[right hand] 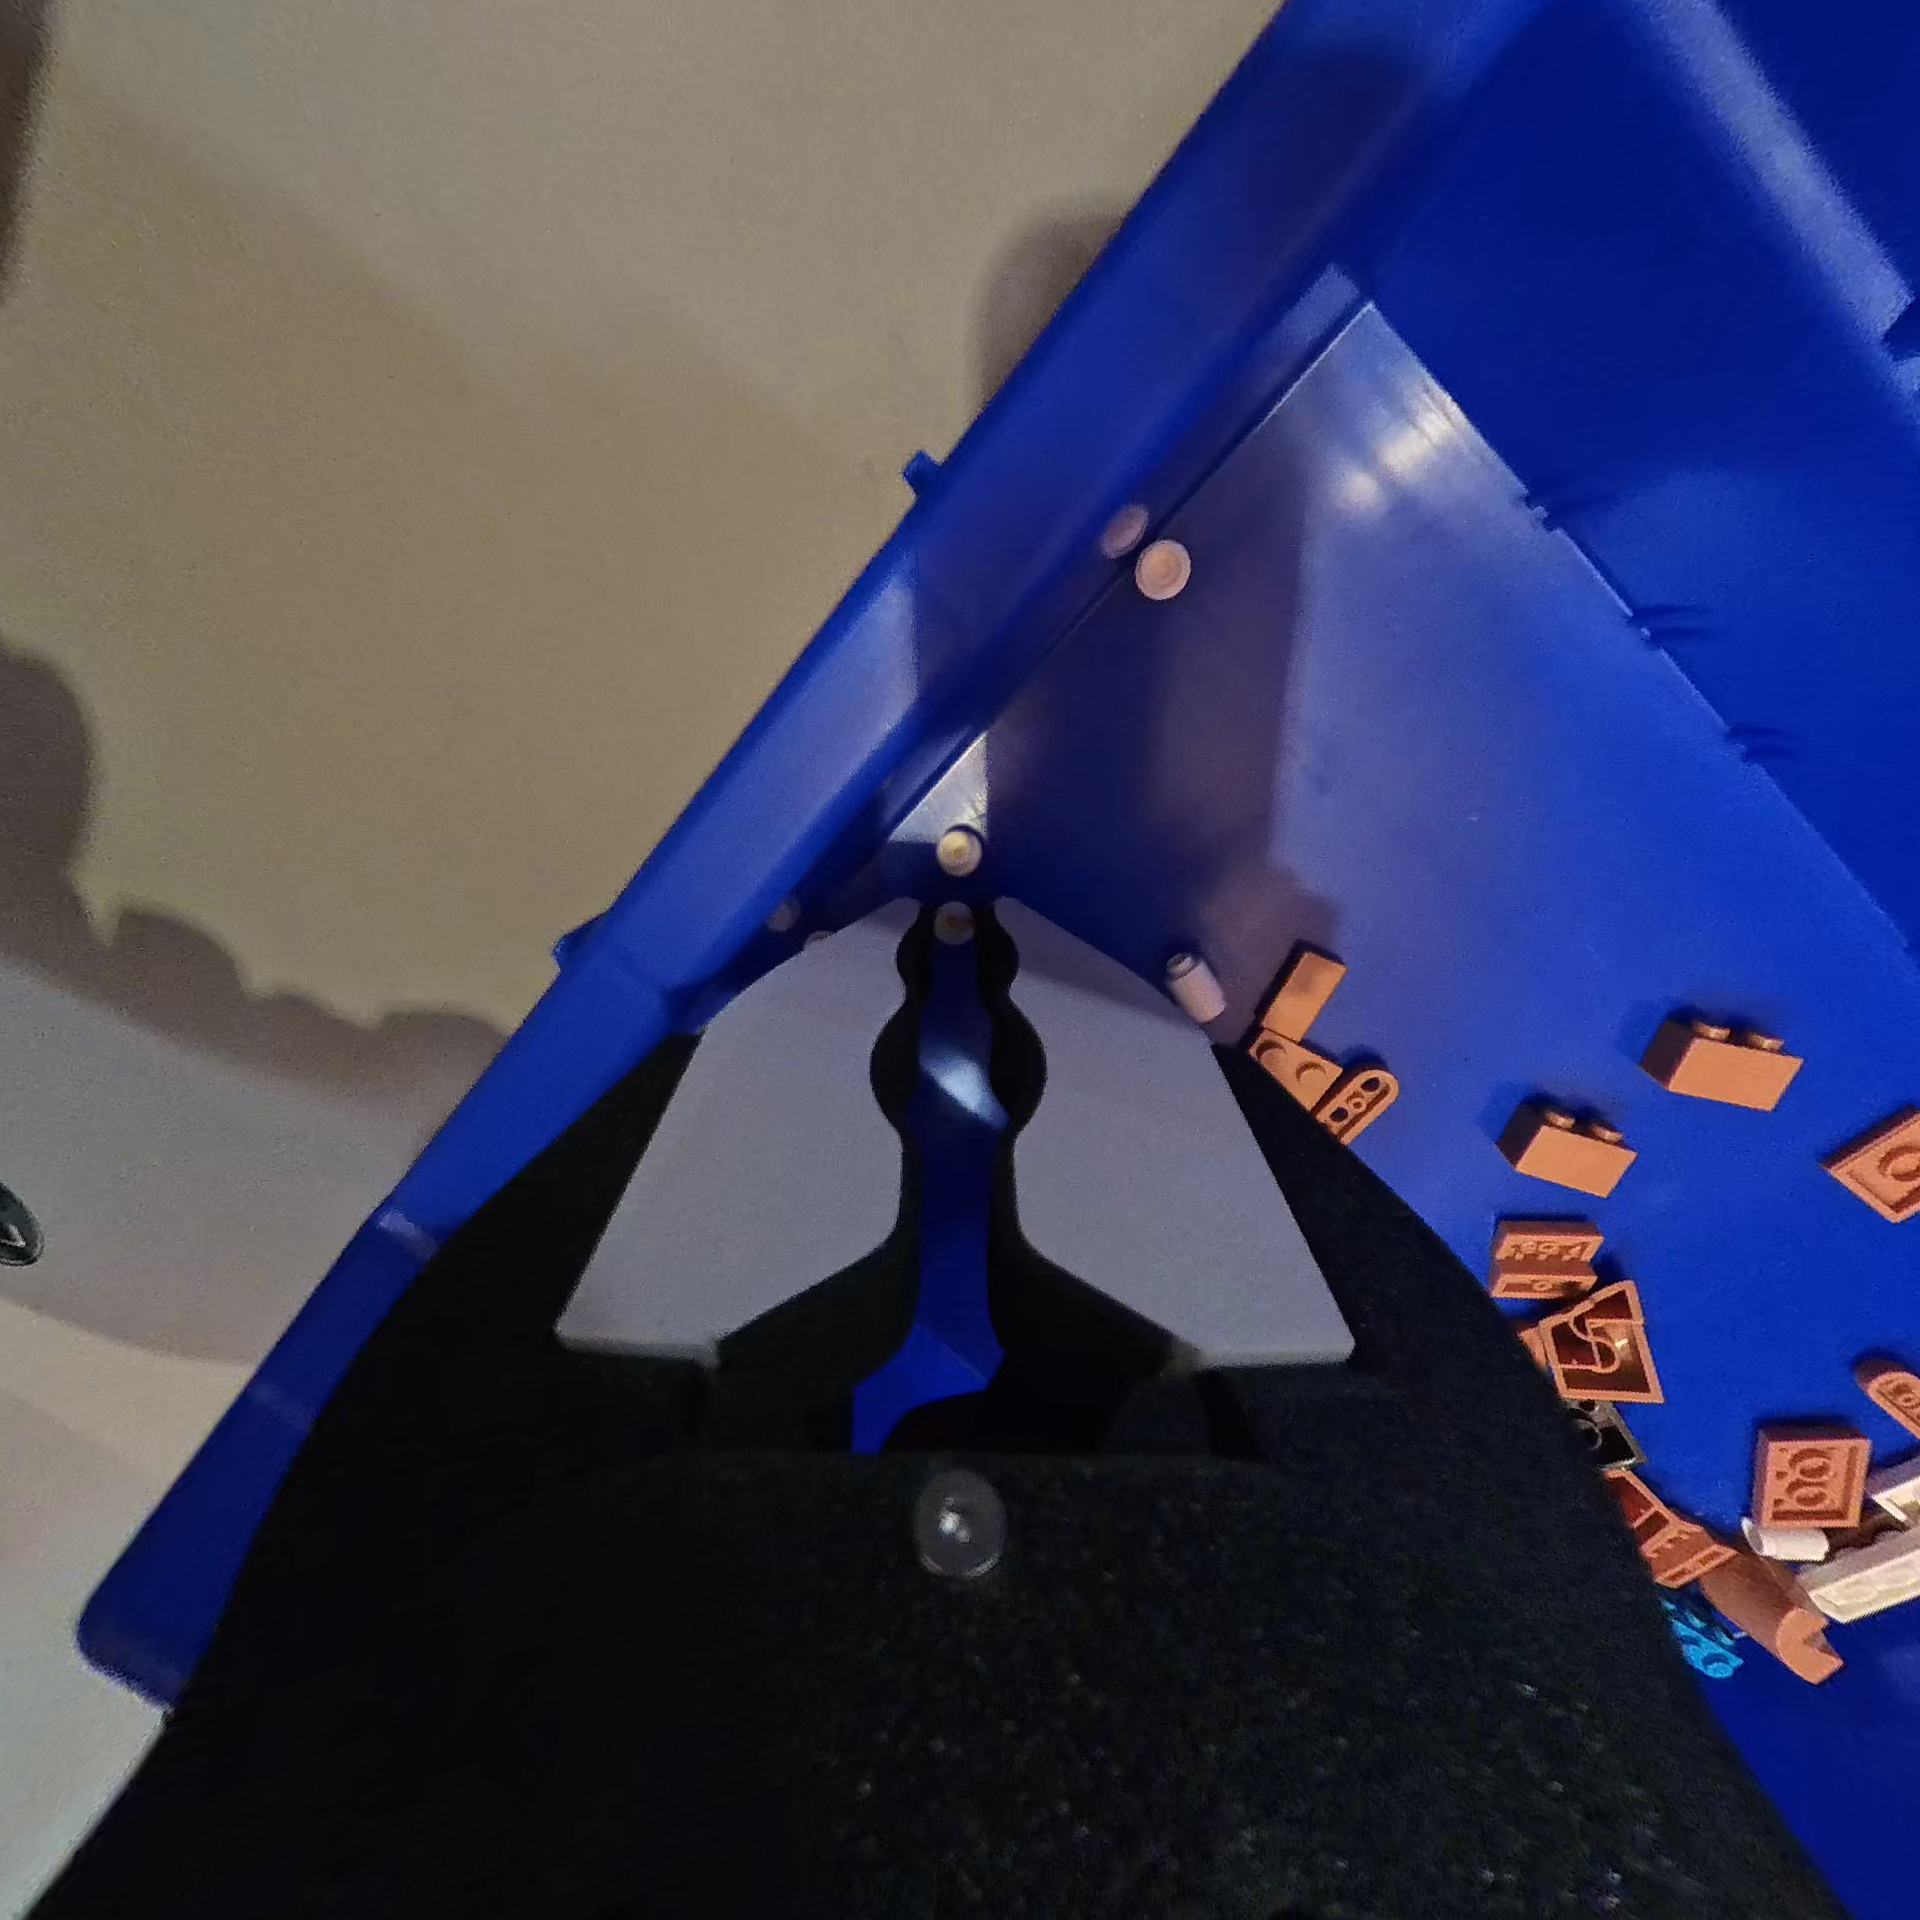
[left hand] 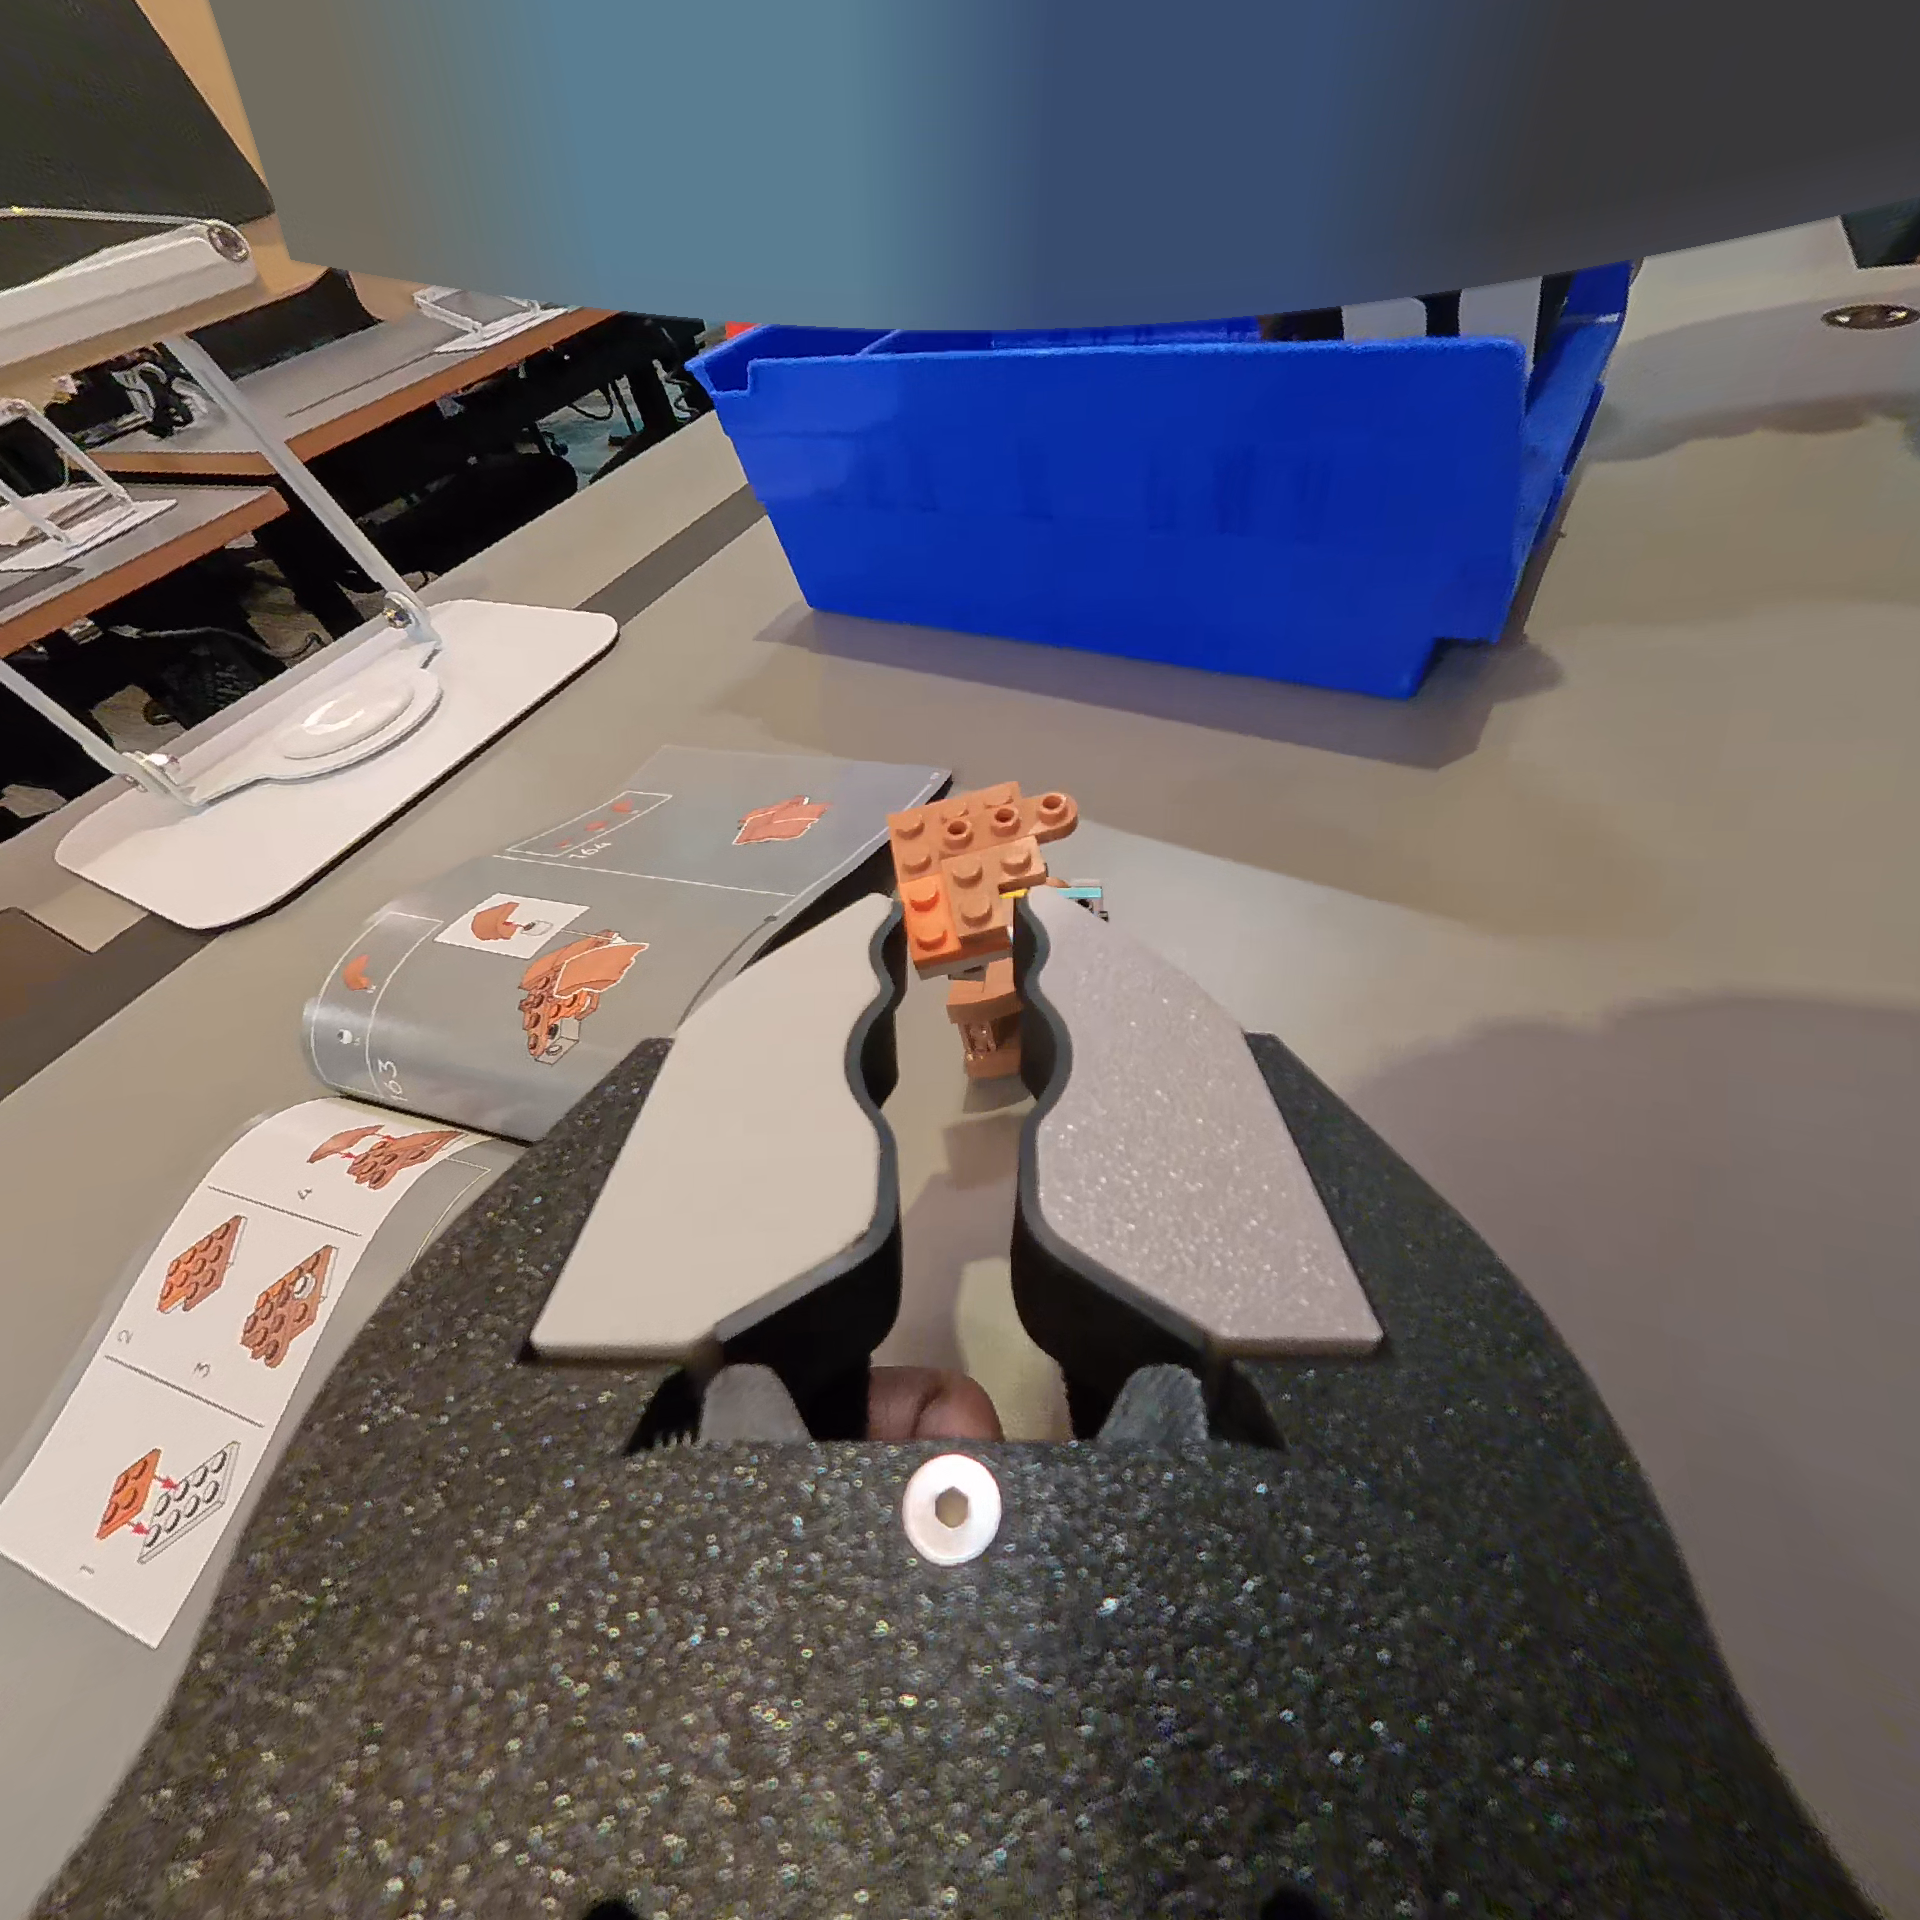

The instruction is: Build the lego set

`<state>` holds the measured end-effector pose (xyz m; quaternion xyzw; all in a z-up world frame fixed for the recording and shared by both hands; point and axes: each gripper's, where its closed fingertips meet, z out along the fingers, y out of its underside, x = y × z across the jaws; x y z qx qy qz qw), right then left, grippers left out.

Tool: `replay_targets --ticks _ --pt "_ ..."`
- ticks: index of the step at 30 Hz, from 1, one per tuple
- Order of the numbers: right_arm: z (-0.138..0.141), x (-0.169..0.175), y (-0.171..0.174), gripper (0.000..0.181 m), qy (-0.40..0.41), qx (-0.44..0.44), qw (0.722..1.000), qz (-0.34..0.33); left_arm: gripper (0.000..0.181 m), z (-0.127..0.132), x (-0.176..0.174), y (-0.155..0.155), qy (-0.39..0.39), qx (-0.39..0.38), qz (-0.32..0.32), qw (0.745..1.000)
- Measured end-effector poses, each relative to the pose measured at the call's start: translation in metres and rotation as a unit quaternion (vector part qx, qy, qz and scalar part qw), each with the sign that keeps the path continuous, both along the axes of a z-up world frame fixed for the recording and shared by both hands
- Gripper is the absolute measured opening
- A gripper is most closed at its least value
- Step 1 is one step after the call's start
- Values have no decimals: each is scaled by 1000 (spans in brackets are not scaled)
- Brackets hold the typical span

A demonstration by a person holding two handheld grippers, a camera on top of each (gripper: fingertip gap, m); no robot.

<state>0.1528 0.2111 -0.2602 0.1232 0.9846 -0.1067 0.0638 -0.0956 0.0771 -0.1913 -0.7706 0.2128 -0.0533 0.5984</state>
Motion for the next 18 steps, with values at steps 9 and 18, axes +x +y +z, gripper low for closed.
replay_targets --ticks 9,18 --pt "18 -21 7 7 66 33 997 -38 19 -6 10 -5 13 -25 -29 999" --pt "117 -78 -55 7 341 -25 923 -175 19 -10 -1 -31 42 -49 -37 997"
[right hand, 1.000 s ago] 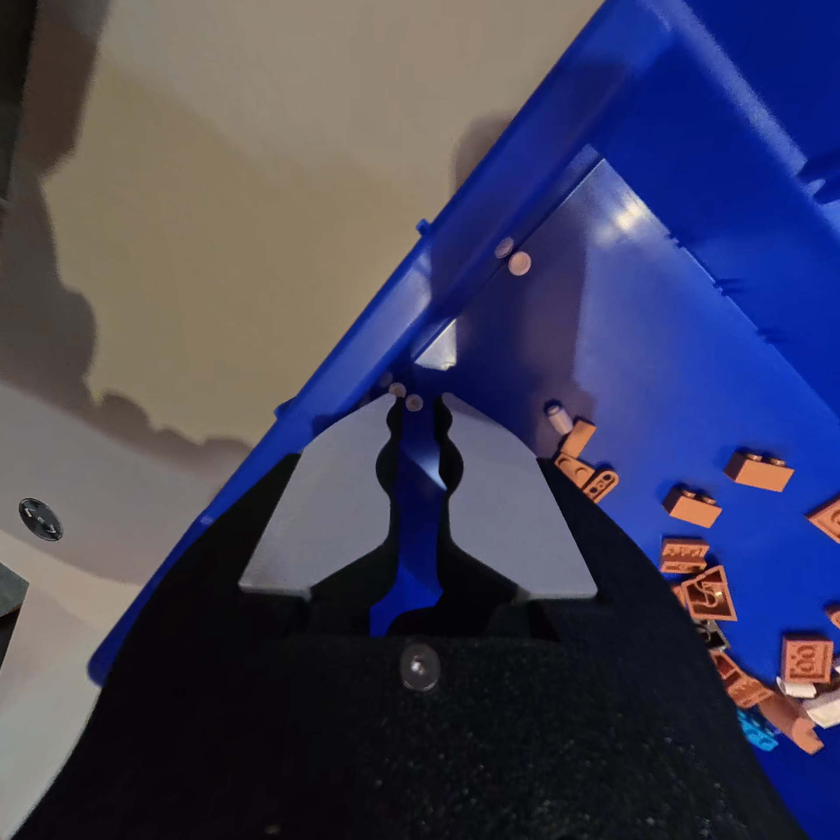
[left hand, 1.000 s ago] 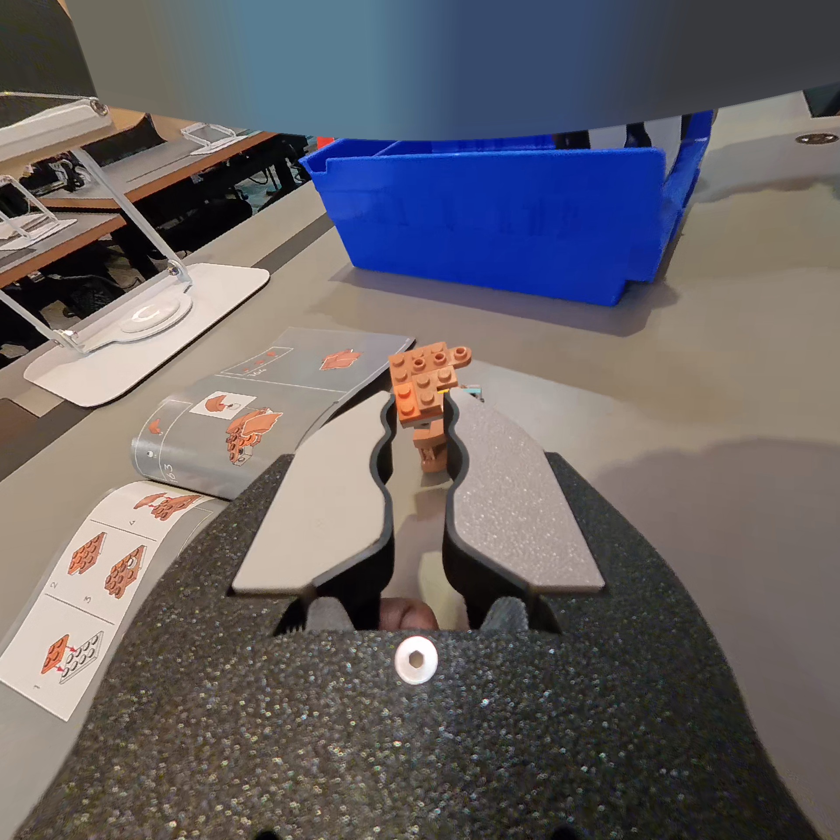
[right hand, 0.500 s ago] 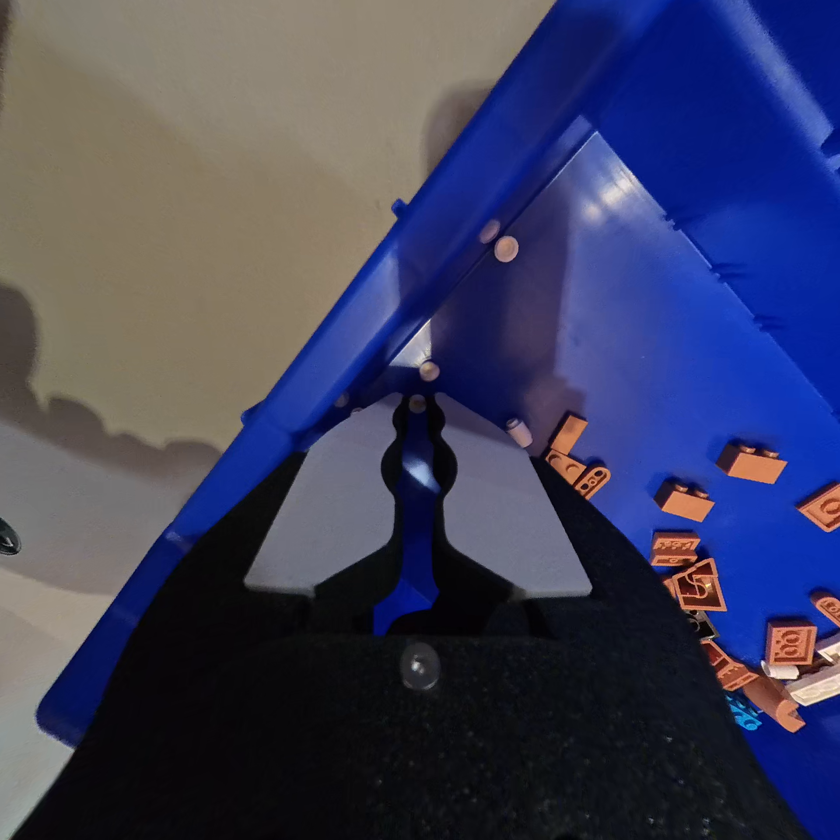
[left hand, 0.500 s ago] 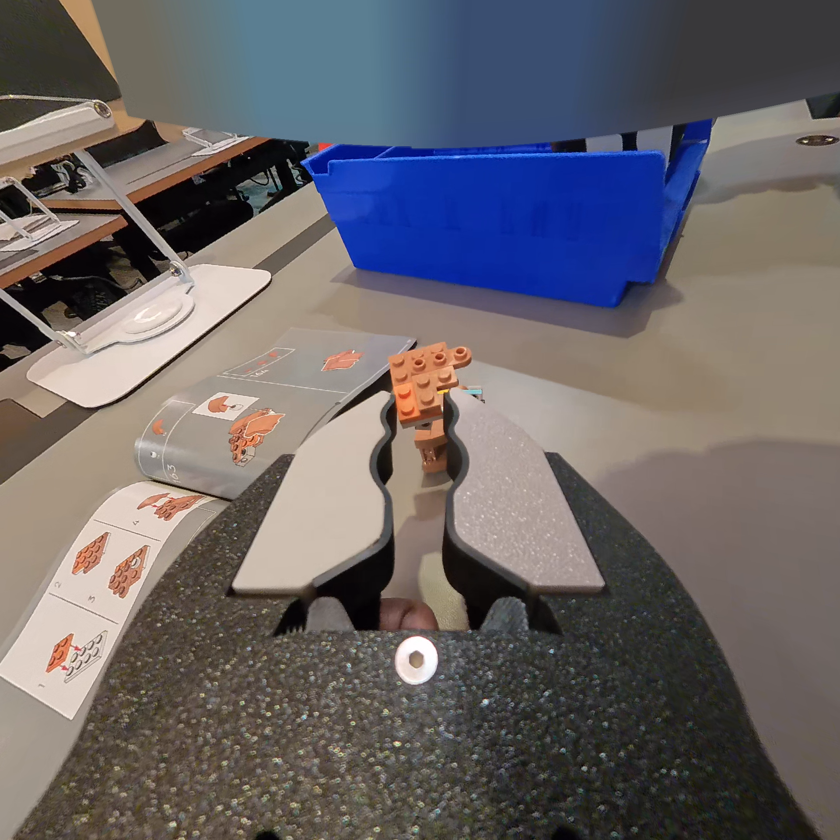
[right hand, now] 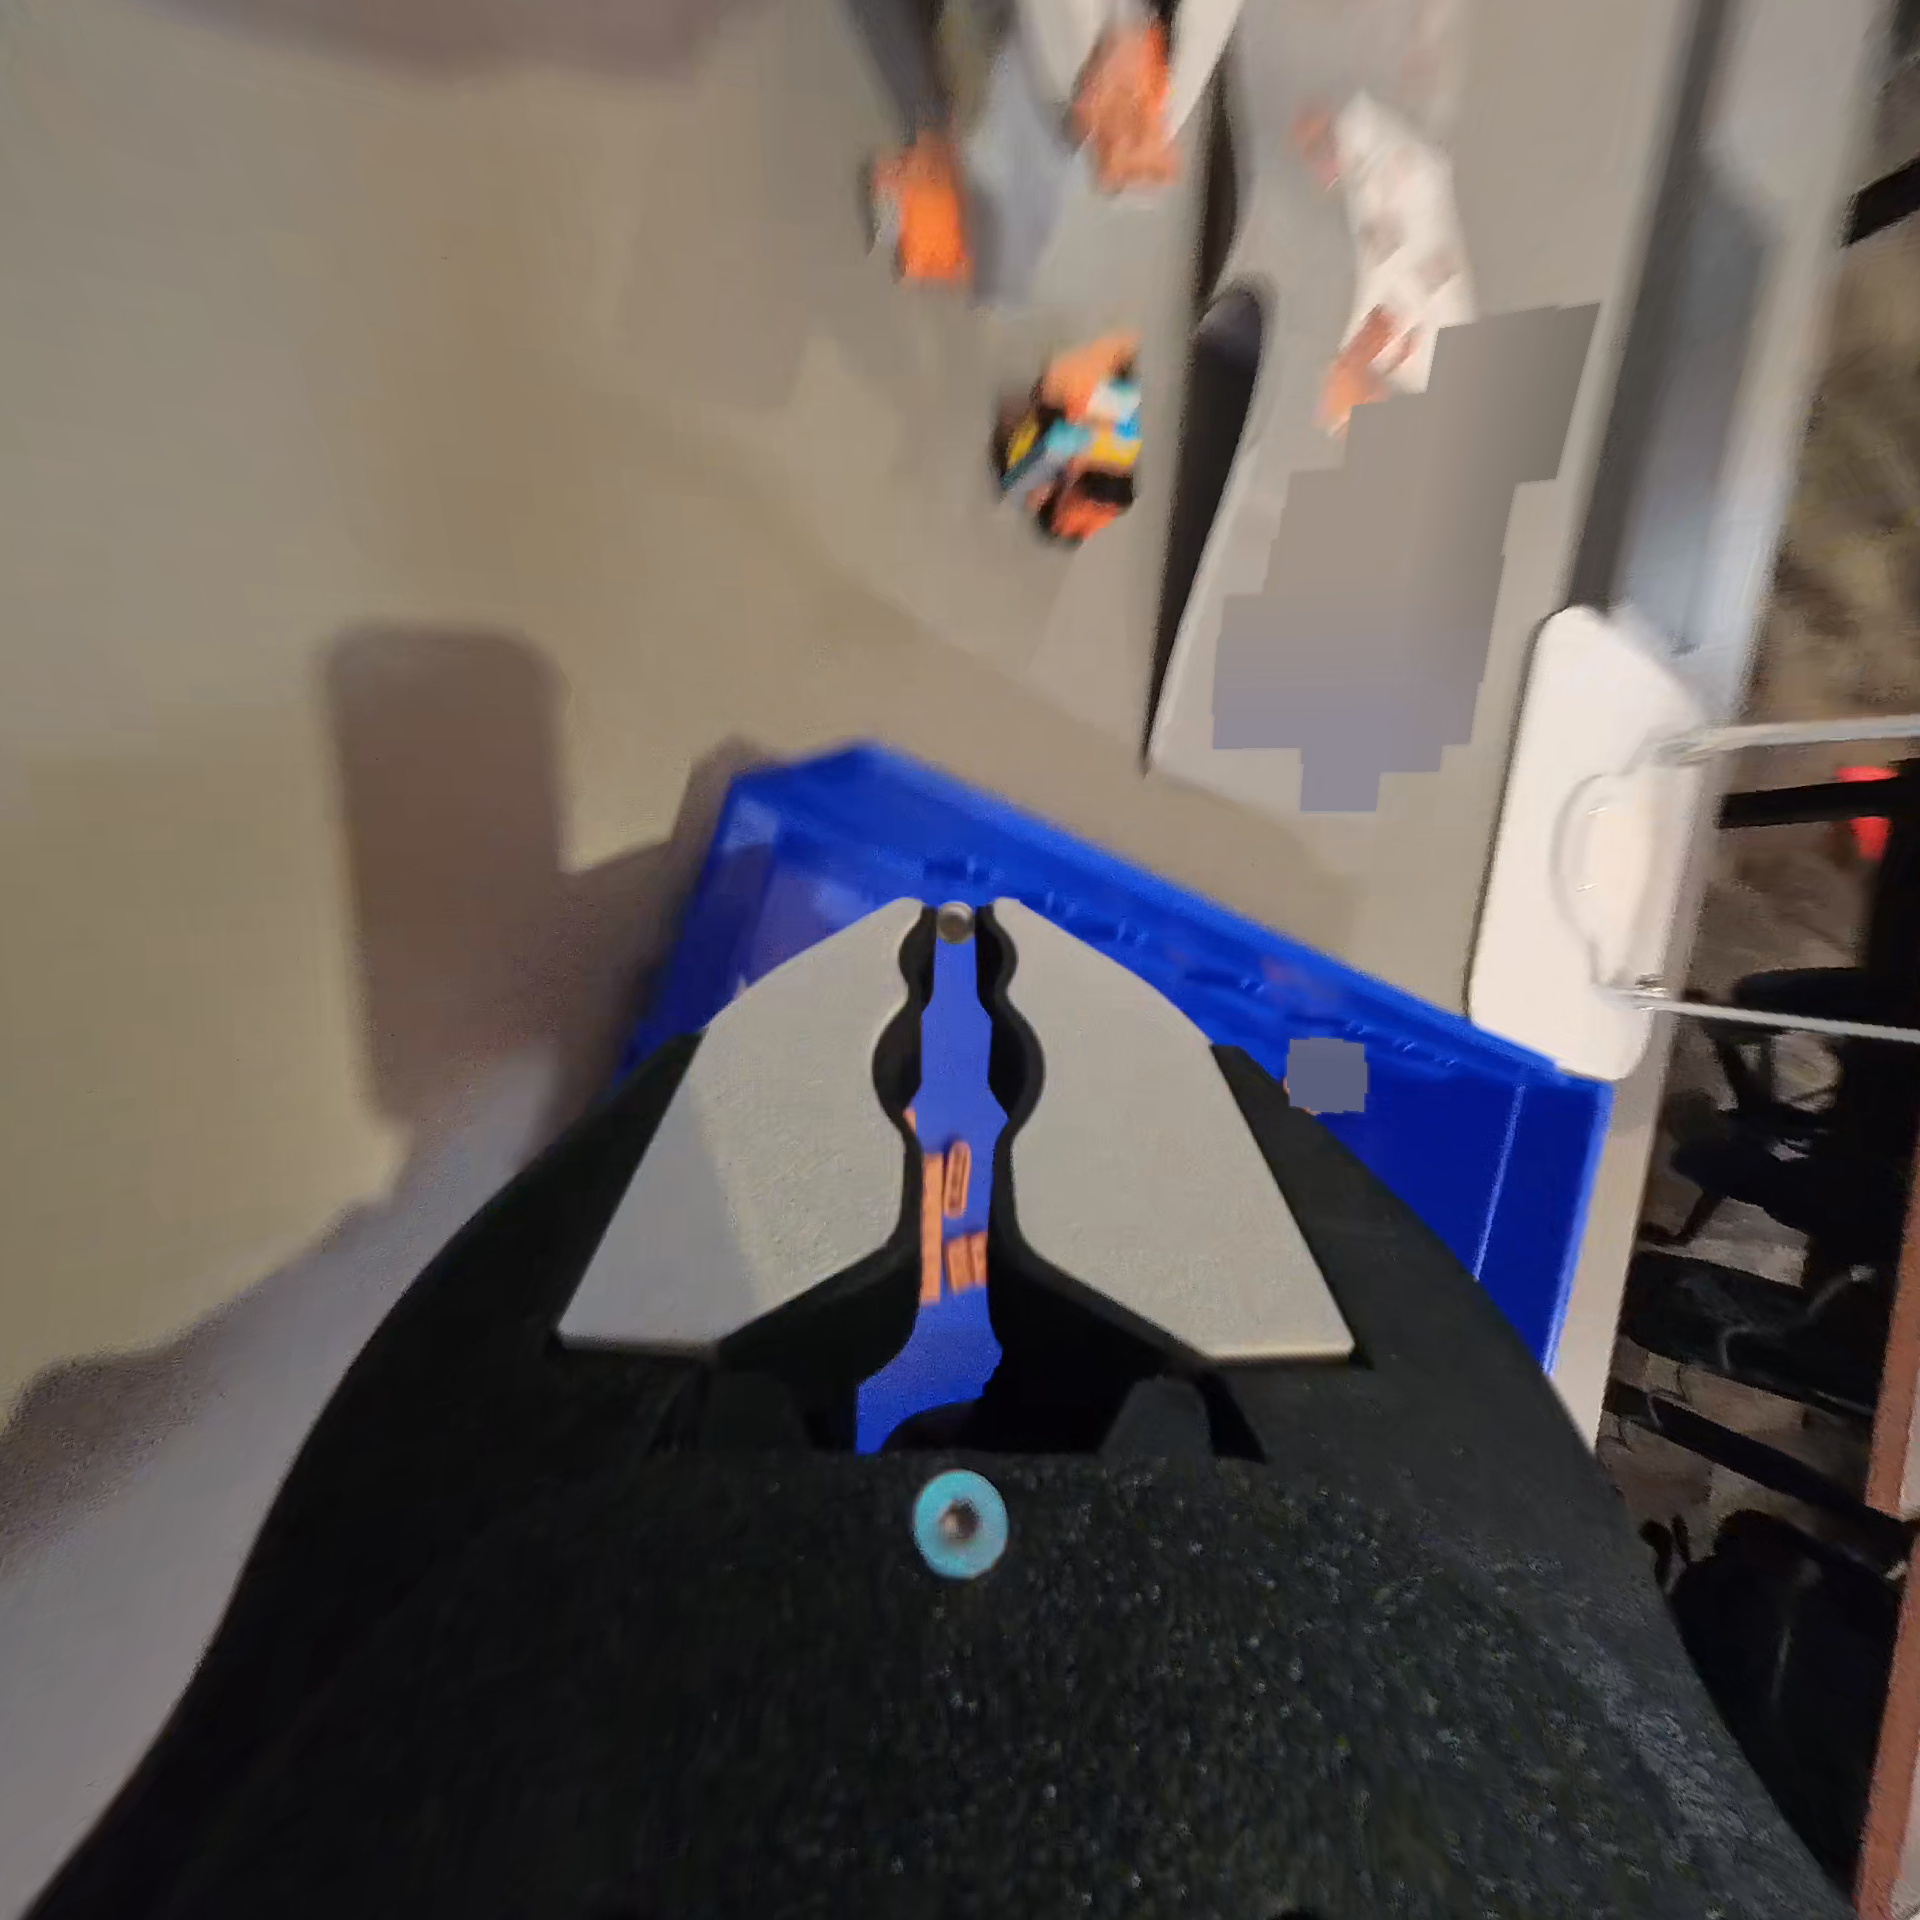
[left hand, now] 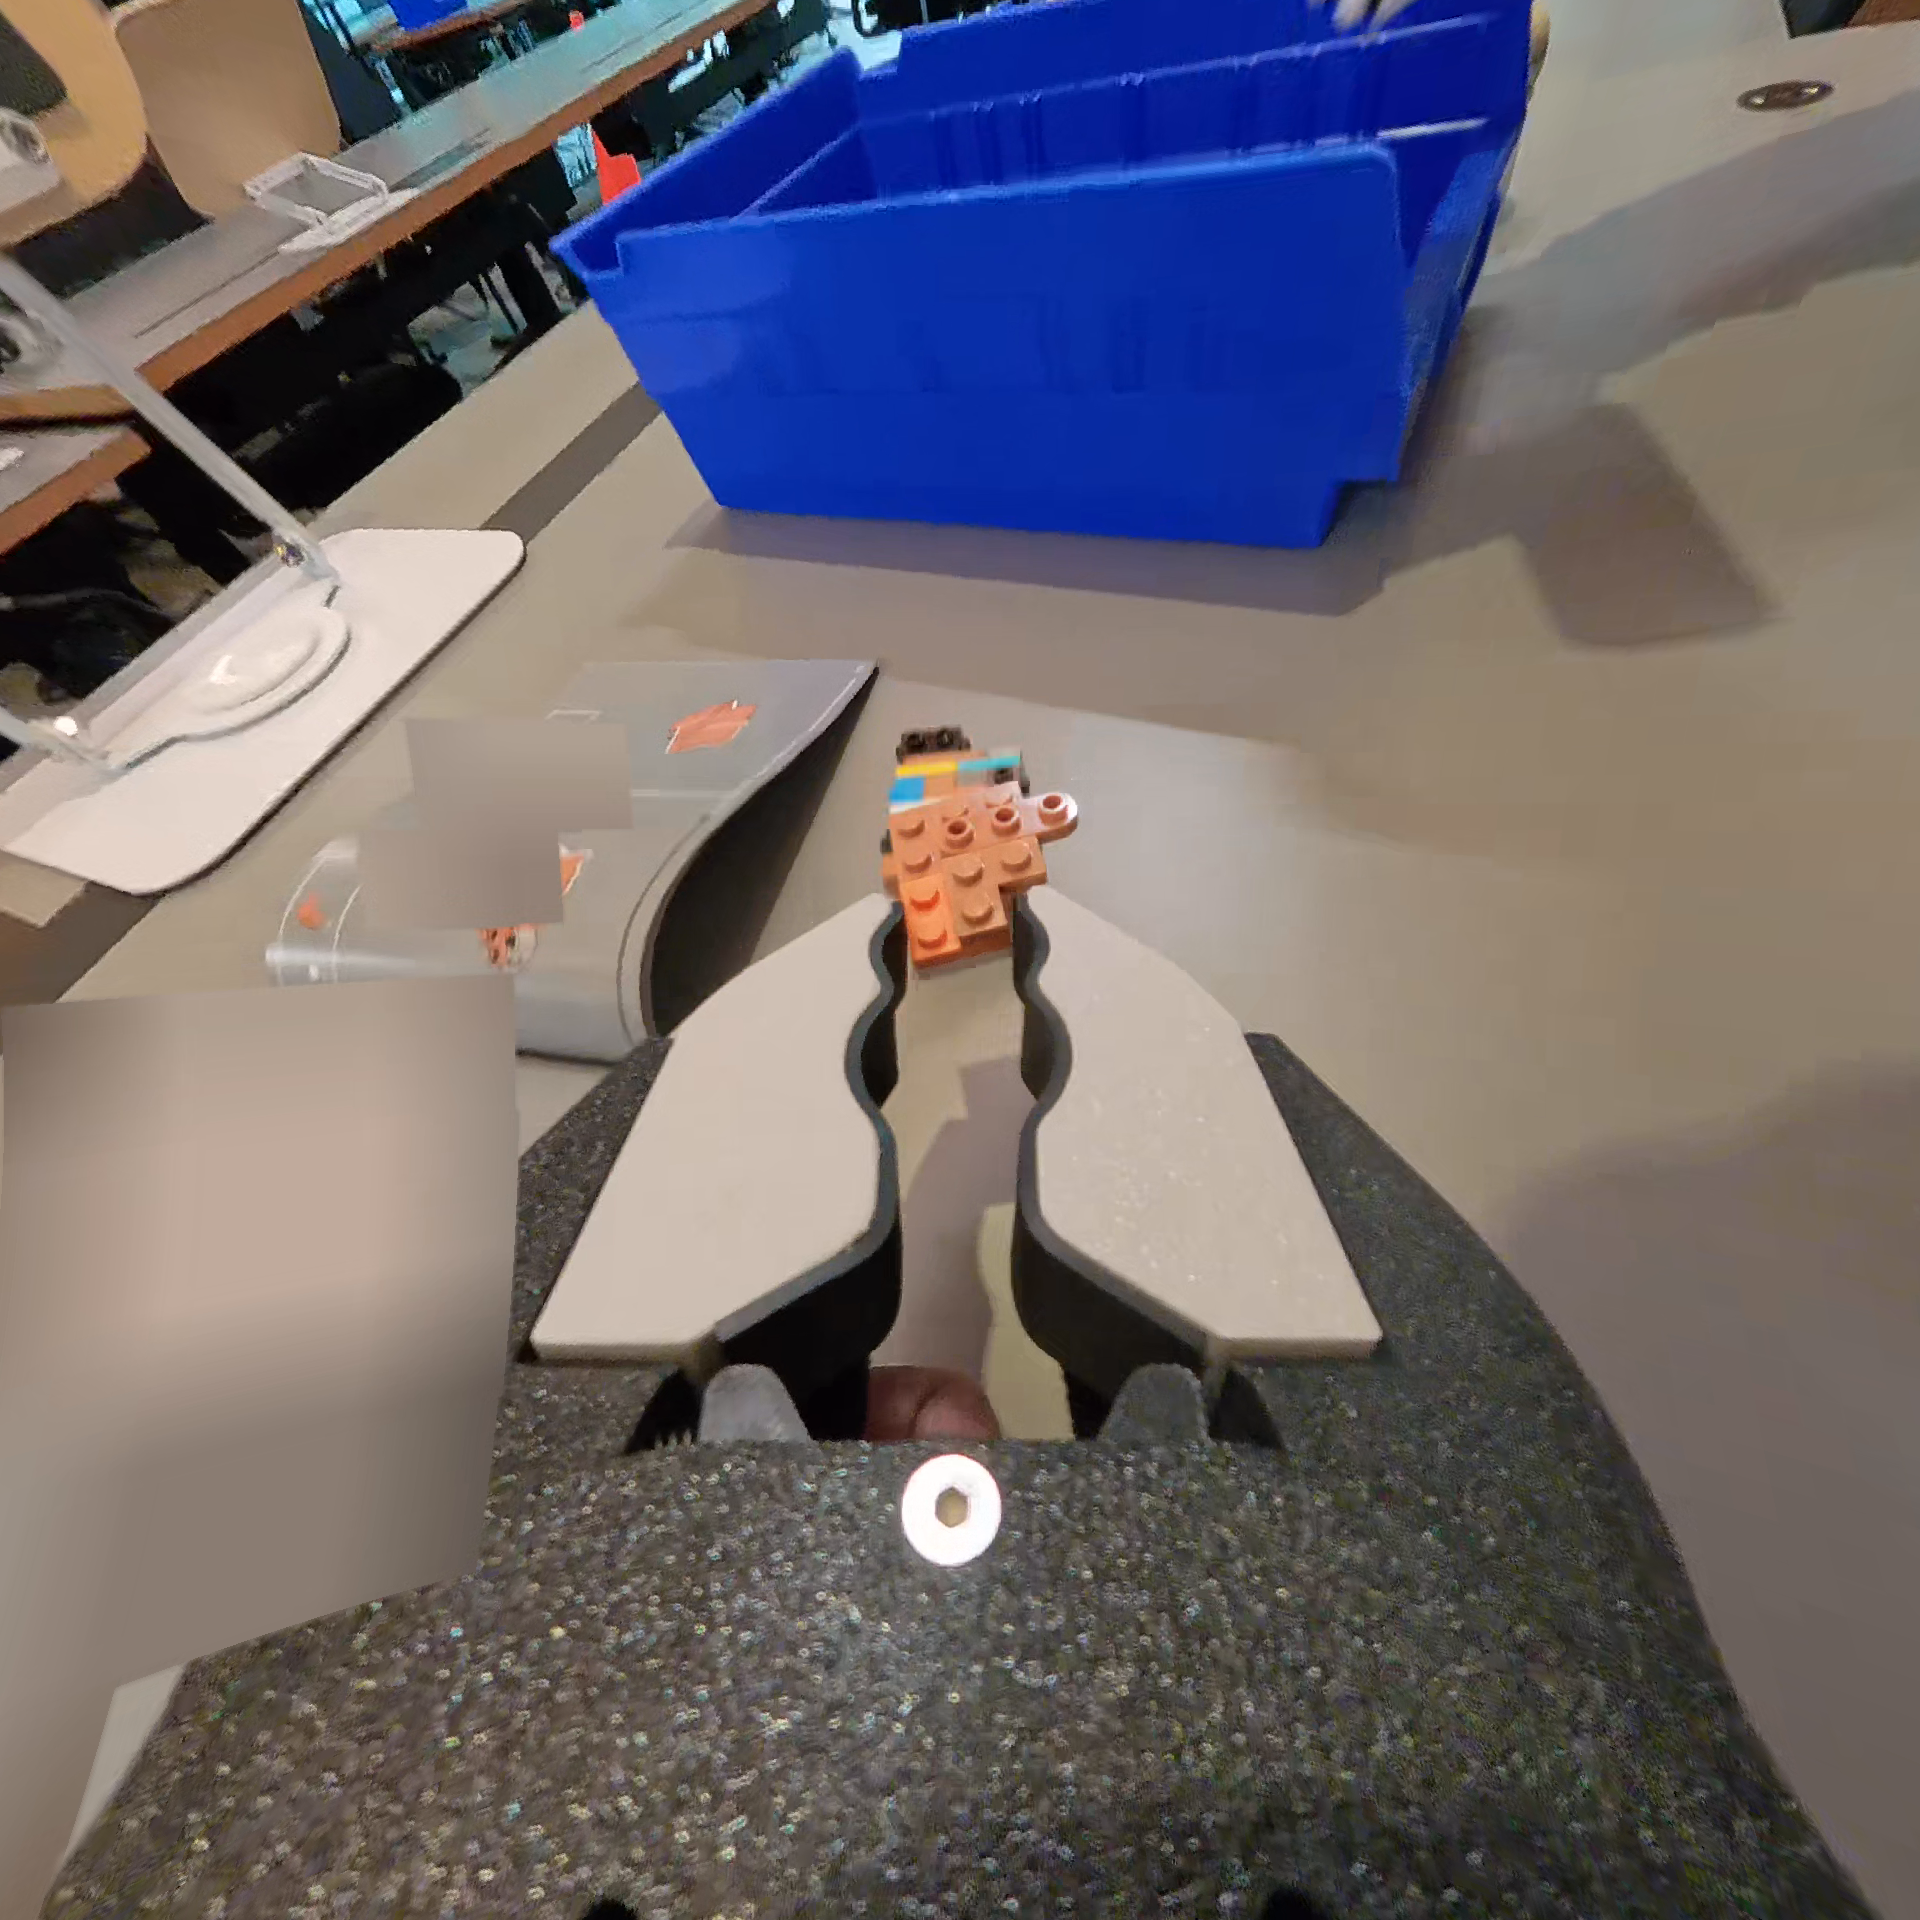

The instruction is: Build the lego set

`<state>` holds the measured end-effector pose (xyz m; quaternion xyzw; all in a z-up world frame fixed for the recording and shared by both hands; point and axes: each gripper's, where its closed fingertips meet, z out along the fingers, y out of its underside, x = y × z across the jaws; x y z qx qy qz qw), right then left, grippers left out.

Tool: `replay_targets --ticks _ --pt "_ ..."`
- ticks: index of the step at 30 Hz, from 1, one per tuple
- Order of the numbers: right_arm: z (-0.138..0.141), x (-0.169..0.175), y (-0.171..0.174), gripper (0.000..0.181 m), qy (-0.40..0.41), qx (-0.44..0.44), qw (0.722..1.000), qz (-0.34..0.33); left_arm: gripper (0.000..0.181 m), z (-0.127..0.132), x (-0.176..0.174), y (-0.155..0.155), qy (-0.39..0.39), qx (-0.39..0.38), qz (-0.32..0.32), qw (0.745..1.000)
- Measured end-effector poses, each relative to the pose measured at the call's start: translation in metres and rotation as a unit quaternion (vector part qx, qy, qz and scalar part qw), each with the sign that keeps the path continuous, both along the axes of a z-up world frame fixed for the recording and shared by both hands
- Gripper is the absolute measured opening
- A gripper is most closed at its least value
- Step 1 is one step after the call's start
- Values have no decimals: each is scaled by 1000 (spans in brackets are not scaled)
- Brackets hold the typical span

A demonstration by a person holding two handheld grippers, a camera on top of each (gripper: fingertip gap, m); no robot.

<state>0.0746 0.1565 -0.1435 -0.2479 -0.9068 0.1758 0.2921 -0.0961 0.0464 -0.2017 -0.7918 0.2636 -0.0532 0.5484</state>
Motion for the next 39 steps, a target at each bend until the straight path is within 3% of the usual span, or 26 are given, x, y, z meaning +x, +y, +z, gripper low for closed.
replay_targets --ticks 7,15,22,29,32,37,39 --pt "28 -20 -92 7 160 -171 972 -36 19 -21 -15 -44 21 -50 52 997" --pt "21 -64 -157 7 219 -397 890 -45 19 -50 -1 -83 41 -142 37 988" --pt "11 -98 -179 7 203 -470 858 -38 21 -52 1 -89 27 -160 26 986" --pt "10 -113 -178 7 192 -534 823 -40 43 -47 -4 -96 44 -147 18 988" --pt "16 -117 -177 7 175 -607 775 -28 44 -13 2 -88 48 -53 8 997" --pt "36 -116 -166 7 120 -769 628 13 41 62 32 -68 38 142 -13 989" --pt "37 -114 -168 7 106 -787 607 27 38 78 43 -63 59 190 -29 980"
